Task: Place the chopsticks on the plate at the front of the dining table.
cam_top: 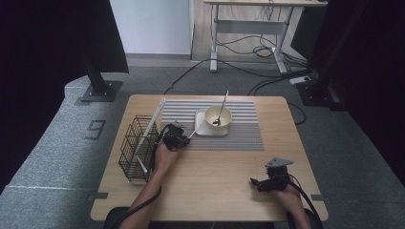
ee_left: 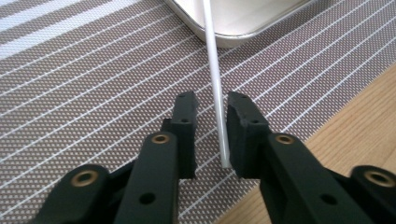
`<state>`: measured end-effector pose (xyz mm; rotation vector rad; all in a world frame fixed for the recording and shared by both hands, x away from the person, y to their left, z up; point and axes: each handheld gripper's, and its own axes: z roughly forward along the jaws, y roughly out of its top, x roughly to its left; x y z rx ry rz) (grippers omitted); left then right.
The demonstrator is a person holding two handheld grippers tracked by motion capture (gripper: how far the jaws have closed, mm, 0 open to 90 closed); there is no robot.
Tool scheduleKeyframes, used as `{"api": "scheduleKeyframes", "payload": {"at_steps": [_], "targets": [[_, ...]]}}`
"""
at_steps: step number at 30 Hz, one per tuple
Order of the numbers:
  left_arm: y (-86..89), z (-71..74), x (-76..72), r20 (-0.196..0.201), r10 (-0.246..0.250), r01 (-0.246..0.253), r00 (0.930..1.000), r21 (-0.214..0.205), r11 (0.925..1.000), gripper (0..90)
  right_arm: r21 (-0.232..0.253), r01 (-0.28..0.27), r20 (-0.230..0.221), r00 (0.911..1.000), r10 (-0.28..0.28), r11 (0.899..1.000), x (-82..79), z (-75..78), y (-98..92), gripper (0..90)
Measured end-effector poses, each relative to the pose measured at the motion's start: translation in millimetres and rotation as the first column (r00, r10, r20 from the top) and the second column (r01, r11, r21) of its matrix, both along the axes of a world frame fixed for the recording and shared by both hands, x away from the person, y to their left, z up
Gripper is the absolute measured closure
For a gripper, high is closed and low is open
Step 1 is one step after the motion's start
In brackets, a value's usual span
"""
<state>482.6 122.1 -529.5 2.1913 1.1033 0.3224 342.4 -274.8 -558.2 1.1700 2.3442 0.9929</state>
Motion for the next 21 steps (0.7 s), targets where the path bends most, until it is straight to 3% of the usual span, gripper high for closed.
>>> {"api": "scheduleKeyframes", "payload": {"at_steps": [6, 21], "targets": [[-7.1, -0.9, 1.0, -0.012, -0.021, 0.021, 0.9997, -0.005, 0.9998, 82.0, 0.000, 0.000, 0.000, 1.0000, 0.000, 1.000, 0.0, 0.0, 0.0, 0.0], [-34.7, -2.2, 2.0, -0.019, -0.080, 0.080, 0.9966, -0.005, 0.9968, 73.4, 0.001, 0.001, -0.001, 1.0000, -0.001, 1.000, -0.1, 0.0, 0.1, 0.0]]}}
